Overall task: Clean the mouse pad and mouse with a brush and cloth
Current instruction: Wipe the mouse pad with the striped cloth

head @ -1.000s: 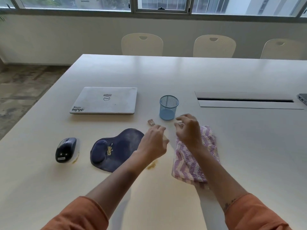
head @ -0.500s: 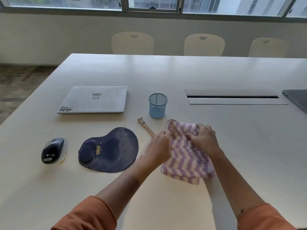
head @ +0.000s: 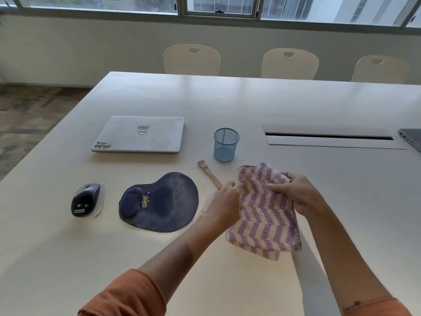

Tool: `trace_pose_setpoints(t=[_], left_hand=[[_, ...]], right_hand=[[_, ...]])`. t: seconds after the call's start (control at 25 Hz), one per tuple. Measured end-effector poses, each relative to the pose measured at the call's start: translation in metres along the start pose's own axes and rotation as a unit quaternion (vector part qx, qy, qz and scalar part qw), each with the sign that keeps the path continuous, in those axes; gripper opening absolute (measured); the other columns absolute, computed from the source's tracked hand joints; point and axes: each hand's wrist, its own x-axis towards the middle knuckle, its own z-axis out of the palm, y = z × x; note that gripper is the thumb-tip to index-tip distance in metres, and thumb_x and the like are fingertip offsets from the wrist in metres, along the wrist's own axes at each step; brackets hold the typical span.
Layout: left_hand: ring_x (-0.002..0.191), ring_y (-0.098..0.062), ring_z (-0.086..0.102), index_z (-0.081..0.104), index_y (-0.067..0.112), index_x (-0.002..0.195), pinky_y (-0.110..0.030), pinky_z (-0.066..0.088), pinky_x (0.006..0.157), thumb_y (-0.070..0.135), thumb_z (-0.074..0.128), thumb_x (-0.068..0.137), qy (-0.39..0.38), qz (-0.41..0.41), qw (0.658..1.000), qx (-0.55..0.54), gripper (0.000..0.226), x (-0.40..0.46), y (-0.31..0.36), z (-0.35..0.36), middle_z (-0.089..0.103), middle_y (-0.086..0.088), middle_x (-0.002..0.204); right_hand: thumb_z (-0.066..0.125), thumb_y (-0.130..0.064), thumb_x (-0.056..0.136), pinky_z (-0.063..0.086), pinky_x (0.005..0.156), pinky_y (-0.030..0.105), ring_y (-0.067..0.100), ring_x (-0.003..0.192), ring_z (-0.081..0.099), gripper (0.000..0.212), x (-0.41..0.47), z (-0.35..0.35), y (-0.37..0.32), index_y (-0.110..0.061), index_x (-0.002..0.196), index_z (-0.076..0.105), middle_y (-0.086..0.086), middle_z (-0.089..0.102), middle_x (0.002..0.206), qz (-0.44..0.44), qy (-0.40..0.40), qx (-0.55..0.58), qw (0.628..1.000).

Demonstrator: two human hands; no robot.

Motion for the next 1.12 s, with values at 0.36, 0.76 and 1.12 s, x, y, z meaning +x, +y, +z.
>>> trace_pose_setpoints(t=[0.36,0.76,1.12], left_hand=[[0.118,-0.024,0.063,0.041,0.024,0.157,-0.043,0.054,0.104,0.016,0.073,0.096,0.0,0.012,0.998,-0.064,0.07,-0.048,-0.003,-0.035,0.053,-0.003,0.146],[0.131,-0.011,0.059,0.048,0.03,0.15,-0.035,0.048,0.113,0.032,0.044,0.113,-0.056,-0.063,0.868,-0.489,0.037,-0.14,-0.029,-0.084,0.064,0.008,0.14],[0.128,-0.023,0.063,0.042,0.03,0.146,-0.043,0.05,0.112,0.082,0.07,0.073,-0.059,-0.128,0.784,-0.604,0.094,-0.18,-0.066,-0.097,0.066,0.003,0.131]], right_hand=[[0.079,0.004,0.079,0.066,0.066,0.033,0.027,0.089,0.08,0.06,-0.077,0.029,-0.04,-0.009,0.135,0.062,0.016,0.077,0.117,-0.015,-0.082,0.139,0.987],[0.071,-0.004,0.09,0.067,0.074,0.037,0.027,0.084,0.076,0.04,-0.14,0.133,-0.048,0.001,0.13,0.068,0.018,0.076,0.102,-0.006,-0.197,0.224,0.954],[0.079,-0.008,0.079,0.064,0.09,0.042,0.029,0.094,0.076,0.032,-0.137,0.199,-0.054,0.004,0.109,0.078,0.02,0.076,0.105,0.067,-0.224,0.208,0.95]])
